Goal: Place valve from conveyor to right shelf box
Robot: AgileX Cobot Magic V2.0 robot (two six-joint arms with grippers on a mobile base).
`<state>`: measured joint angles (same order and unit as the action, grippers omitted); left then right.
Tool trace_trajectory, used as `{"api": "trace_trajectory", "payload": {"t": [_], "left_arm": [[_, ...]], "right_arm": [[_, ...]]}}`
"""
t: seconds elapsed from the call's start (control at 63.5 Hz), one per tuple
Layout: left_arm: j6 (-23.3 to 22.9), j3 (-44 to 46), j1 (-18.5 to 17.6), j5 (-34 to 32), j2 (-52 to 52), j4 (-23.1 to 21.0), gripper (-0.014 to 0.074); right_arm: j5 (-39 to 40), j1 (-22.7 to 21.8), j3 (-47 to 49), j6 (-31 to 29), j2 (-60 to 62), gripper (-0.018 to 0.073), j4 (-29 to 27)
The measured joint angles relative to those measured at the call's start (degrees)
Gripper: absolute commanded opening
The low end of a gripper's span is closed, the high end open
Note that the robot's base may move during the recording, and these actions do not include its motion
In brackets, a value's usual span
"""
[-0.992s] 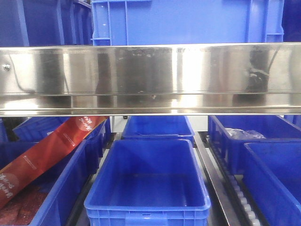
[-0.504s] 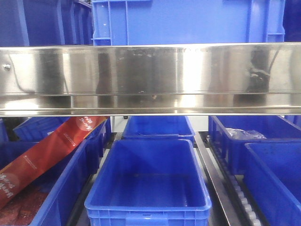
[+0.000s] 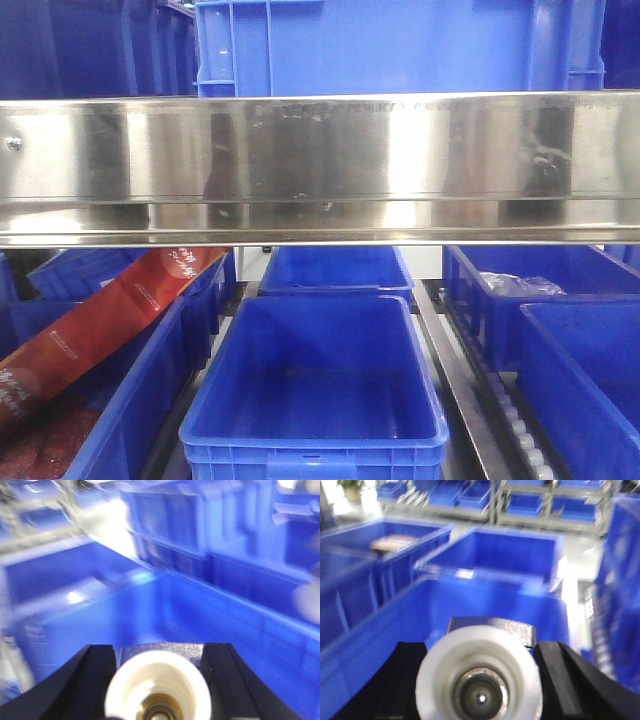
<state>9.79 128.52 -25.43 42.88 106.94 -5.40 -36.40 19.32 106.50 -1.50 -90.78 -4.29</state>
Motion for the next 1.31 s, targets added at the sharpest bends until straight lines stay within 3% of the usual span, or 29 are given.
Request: {"api": "trace_trajectory", "payload": {"t": [0.268,0.378,0.473,0.646,0.709,0.788,0.929,1.055,1.181,1.307], "left_arm": [[0.1,0.3,-0.4,0.3,8.8,0.3,-0.0111],[0.1,0.3,-0.4,0.0,10.5,0.3,-0.0081],[0.1,0.3,-0.4,0.0,11.2,0.3,0.0059],[0.1,0.4,-0.4,-0.6,11.3,0.0,0.0445],[0.1,0.7,-0.4,-1.3,11.3,-0.2,0.0548],[0.1,0.8,-0.4,-1.8,11.3,-0.2,0.0596],[0.1,0.8,-0.4,-1.8,10.6,-0.2,0.0576],[0.1,0.8,-0.4,-0.3,7.9,-0.3,0.0498],[0.1,0.9,-0.4,2.5,3.2,-0.3,0.03],[0.1,0.9,-0.3,6.3,-2.3,-0.2,0.0022]], "right_arm": [[-0.3,0.3,0.0,0.0,-8.9,-0.0146,0.0],[-1.1,0.3,0.0,0.0,-11.0,-0.0055,0.0],[-2.4,0.3,0.0,0.0,-12.0,0.0116,0.0],[-3.4,0.3,0.0,0.0,-12.4,0.0456,0.0],[-2.7,0.3,0.2,0.0,-12.1,0.0526,0.0],[-2.5,0.3,0.3,0.0,-11.2,0.0564,0.0],[-2.7,0.3,0.4,0.0,-9.1,0.0534,0.0],[-3.6,0.3,0.4,0.0,-5.8,0.0383,0.0],[-5.1,0.3,0.4,0.0,-1.2,0.0135,0.0],[-7.3,0.3,0.4,0.0,4.2,-0.0121,0.0]]}}
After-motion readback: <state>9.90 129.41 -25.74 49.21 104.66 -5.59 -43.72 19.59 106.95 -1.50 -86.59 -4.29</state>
